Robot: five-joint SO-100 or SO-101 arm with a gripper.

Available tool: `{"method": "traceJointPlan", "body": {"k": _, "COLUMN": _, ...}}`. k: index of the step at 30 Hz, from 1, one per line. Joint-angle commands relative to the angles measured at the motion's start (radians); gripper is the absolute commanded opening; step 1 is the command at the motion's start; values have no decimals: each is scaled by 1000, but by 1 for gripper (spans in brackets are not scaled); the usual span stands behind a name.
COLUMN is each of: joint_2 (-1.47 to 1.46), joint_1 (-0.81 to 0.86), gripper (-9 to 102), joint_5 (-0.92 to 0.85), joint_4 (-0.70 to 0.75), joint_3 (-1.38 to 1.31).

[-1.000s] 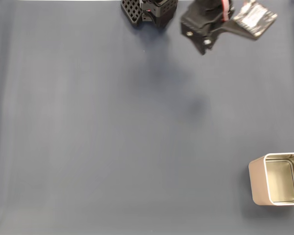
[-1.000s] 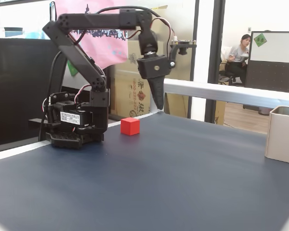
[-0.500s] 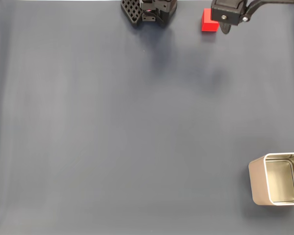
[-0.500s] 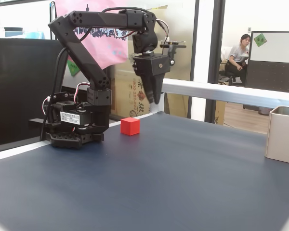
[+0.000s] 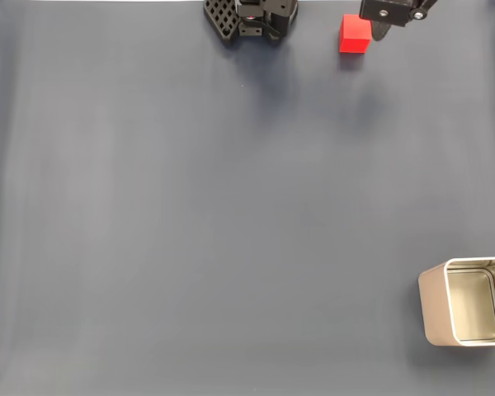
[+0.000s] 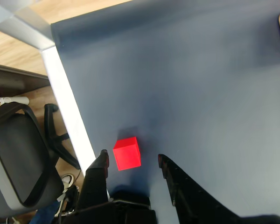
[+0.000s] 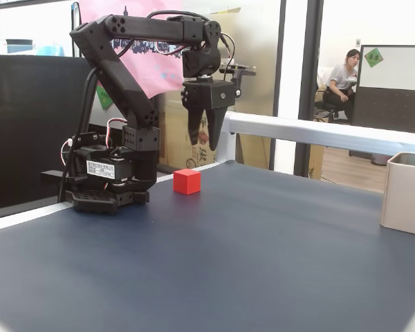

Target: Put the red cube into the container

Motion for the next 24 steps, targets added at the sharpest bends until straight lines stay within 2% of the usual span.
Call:
{"method": "traceJointPlan", "body": {"k": 1, "joint_2": 5, "joint_1": -9, "gripper": 29, "joint_5": 21, "joint_4": -29, "joint_3": -46}}
{"method": "traceJointPlan", "body": {"k": 11, "joint_2": 18, "joint_1": -14, "gripper": 31, "joint_5": 0, "joint_4": -34, "joint_3": -18}}
{"method": "traceJointPlan", "body": {"k": 24, "joint_2": 133, "joint_1": -74, "gripper": 34, "joint_5": -66, "joint_4": -109, "joint_3": 209}}
